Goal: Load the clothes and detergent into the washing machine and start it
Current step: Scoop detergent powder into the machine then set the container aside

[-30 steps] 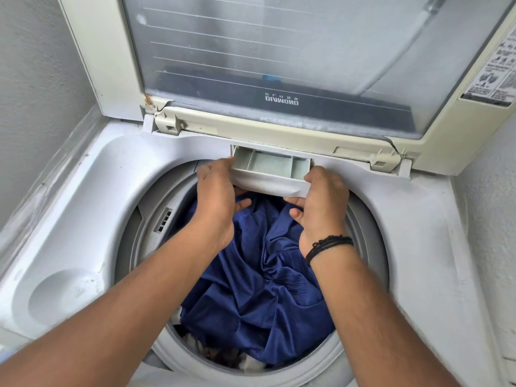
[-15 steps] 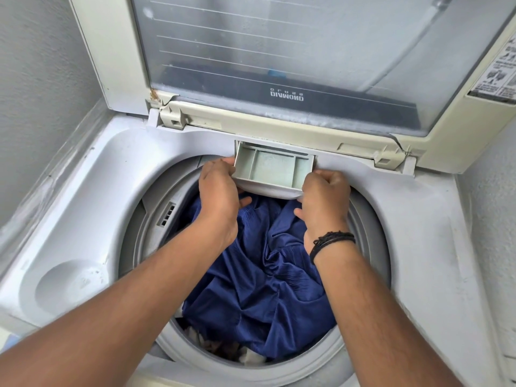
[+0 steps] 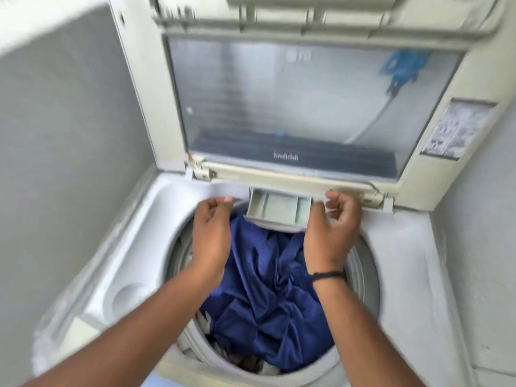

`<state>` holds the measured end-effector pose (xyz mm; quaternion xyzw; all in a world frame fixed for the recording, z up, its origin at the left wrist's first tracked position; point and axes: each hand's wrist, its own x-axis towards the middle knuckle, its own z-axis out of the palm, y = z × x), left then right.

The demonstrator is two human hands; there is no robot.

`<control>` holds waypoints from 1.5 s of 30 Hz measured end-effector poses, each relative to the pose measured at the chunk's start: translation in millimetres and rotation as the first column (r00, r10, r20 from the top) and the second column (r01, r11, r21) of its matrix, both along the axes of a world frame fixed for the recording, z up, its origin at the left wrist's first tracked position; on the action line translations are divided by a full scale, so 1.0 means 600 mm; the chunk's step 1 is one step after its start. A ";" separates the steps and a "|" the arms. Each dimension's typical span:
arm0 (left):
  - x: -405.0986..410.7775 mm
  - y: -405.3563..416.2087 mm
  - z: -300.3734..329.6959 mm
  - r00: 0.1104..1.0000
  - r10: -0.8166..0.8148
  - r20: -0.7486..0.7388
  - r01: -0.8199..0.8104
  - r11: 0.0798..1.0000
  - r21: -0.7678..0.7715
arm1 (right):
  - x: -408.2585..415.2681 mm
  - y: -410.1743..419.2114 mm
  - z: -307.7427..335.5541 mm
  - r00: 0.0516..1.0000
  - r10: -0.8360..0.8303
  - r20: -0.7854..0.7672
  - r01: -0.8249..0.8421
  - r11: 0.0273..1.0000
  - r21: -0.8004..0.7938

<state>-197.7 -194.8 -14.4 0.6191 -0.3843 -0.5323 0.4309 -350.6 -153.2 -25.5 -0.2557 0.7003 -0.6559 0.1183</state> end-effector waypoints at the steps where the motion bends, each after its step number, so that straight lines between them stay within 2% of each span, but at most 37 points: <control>1: 0.011 0.010 0.024 1.000 -0.007 -0.013 0.007 1.000 0.009 | 0.003 0.007 0.011 1.000 0.014 0.007 -0.014 1.000 -0.004; 5: 0.067 0.061 0.131 0.998 -0.005 -0.065 0.007 1.000 0.029 | 0.024 0.031 0.119 0.991 0.100 0.092 -0.096 0.994 -0.056; 8: 0.104 0.096 0.180 0.990 0.052 -0.128 -0.043 0.996 0.072 | 0.039 0.044 0.197 0.955 0.284 0.087 -0.282 0.959 -0.039; 12: 0.143 0.148 0.228 0.991 0.034 -0.131 -0.031 0.999 0.023 | 0.071 0.074 0.293 0.827 0.548 0.125 -0.546 0.836 -0.054; 15: 0.186 0.176 0.269 0.990 0.065 -0.126 -0.072 0.996 -0.057 | 0.111 0.094 0.351 0.753 0.629 0.193 -0.619 0.777 -0.117; 18: 0.239 0.208 0.300 0.988 0.120 -0.097 -0.133 0.982 -0.132 | 0.164 0.105 0.390 0.700 0.688 0.189 -0.673 0.725 -0.145; 21: 0.302 0.243 0.329 0.984 0.147 -0.102 -0.165 0.967 -0.195 | 0.250 0.104 0.421 0.621 0.765 0.169 -0.743 0.644 -0.182; 26: 0.452 0.317 0.390 0.947 0.320 -0.045 -0.314 0.879 -0.358 | 0.456 0.124 0.477 0.397 0.916 0.060 -0.898 0.401 -0.183; 32: 0.671 0.443 0.444 0.803 0.590 -0.078 -0.540 0.668 -0.512 | 0.711 0.175 0.525 0.077 0.994 -0.075 -0.994 0.071 -0.078; 35: 0.765 0.505 0.450 0.762 0.646 -0.035 -0.555 0.625 -0.549 | 0.822 0.200 0.530 -0.060 0.992 -0.108 -0.998 -0.062 -0.014; 37: 0.817 0.538 0.446 0.713 0.698 -0.067 -0.611 0.571 -0.548 | 0.886 0.216 0.531 -0.150 0.981 -0.122 -0.988 -0.143 0.060; 40: 0.880 0.582 0.444 0.557 0.812 -0.173 -0.732 0.381 -0.565 | 0.964 0.241 0.527 -0.265 0.955 -0.130 -0.958 -0.245 0.150; 43: 0.939 0.619 0.439 0.370 0.886 -0.280 -0.805 0.156 -0.572 | 1.023 0.266 0.523 -0.332 0.925 -0.183 -0.935 -0.298 0.193; 45: 0.975 0.637 0.430 0.283 0.905 -0.318 -0.826 0.062 -0.560 | 1.062 0.285 0.527 -0.363 0.906 -0.219 -0.925 -0.322 0.202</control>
